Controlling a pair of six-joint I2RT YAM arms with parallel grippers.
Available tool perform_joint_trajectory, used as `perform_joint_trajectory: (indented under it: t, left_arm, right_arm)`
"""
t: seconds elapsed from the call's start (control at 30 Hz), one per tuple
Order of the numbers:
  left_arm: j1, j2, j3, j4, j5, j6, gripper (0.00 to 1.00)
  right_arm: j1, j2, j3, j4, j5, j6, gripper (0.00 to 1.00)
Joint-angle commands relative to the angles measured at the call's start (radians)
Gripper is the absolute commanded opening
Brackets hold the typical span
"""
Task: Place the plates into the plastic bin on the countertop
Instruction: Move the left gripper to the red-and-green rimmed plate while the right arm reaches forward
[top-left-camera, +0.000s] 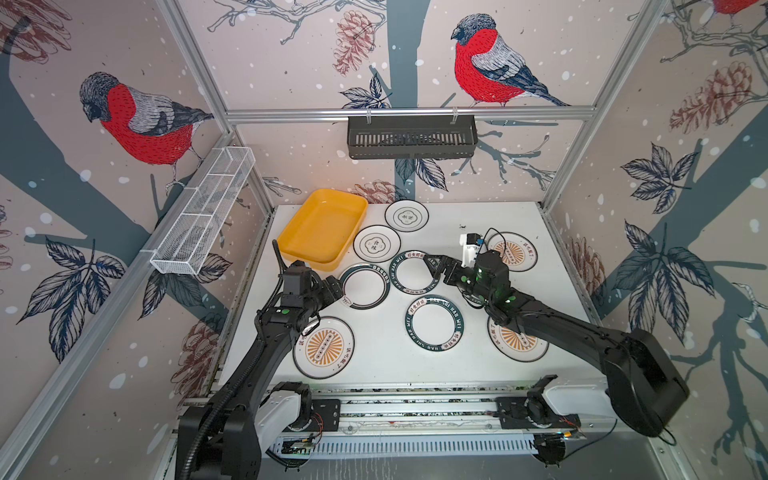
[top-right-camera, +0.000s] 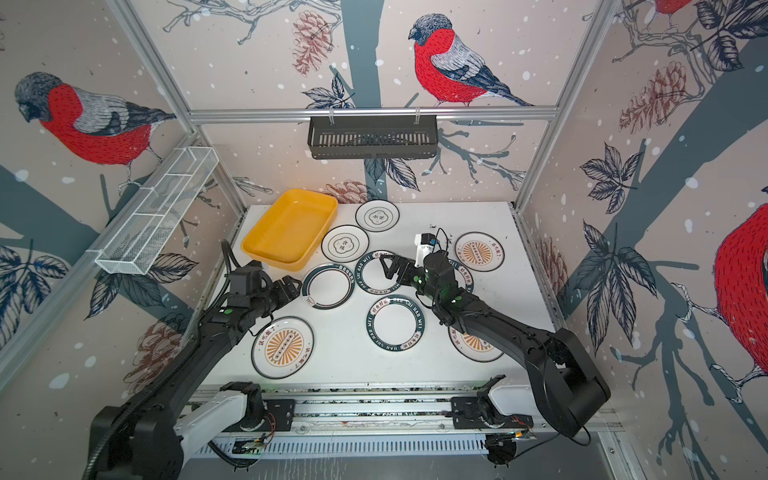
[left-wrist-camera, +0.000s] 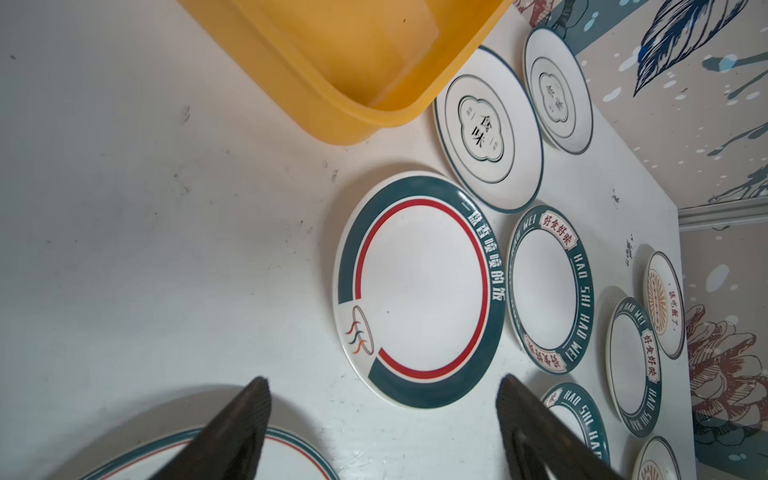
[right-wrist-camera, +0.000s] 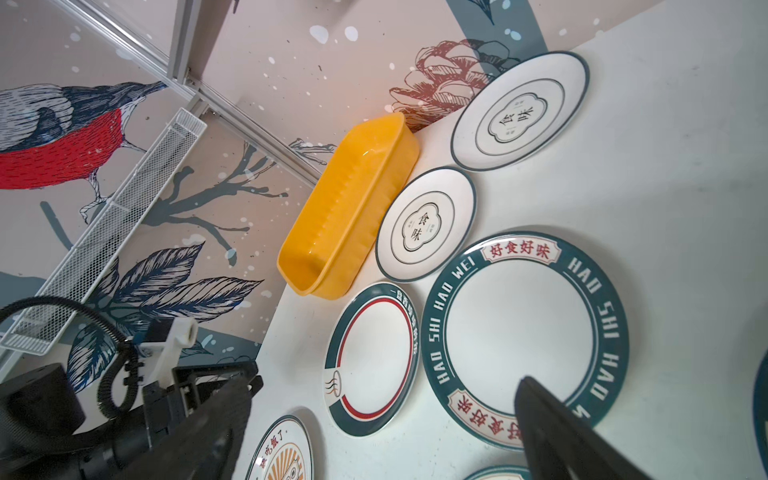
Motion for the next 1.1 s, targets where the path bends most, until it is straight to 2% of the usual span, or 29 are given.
perform_joint_trajectory:
  t: [0.0,0.37,0.43,0.5,0.57,0.77,1.07]
  left_arm:
    - [0.016,0.036,-0.011,0.066,0.066,0.036,0.82]
    - [0.018,0.263,0.019,0.151,0.113,0.088,0.75]
    - [0.018,0.316,0.021,0.177,0.129,0.084,0.72]
    - [0.018,0.361,0.020,0.217,0.153,0.074,0.64]
    - [0.018,0.379,0.010,0.248,0.156,0.057,0.60]
    - [0.019,0.389,-0.012,0.302,0.158,0.039,0.56]
    - [0.020,0.413,-0.035,0.362,0.143,0.004,0.40]
  right_arm:
    - [0.011,0.008,0.021,0.039,0.007,-0.040,1.00]
    - [0.013,-0.003,0.053,-0.016,0.044,-0.070,1.00]
    - [0.013,-0.014,0.054,-0.031,0.063,-0.076,1.00]
    - [0.011,-0.023,0.055,-0.049,0.078,-0.082,1.00]
    - [0.010,-0.031,0.053,-0.061,0.089,-0.085,1.00]
    - [0.010,-0.054,0.041,-0.078,0.120,-0.081,1.00]
    - [0.004,-0.065,0.033,-0.098,0.152,-0.080,1.00]
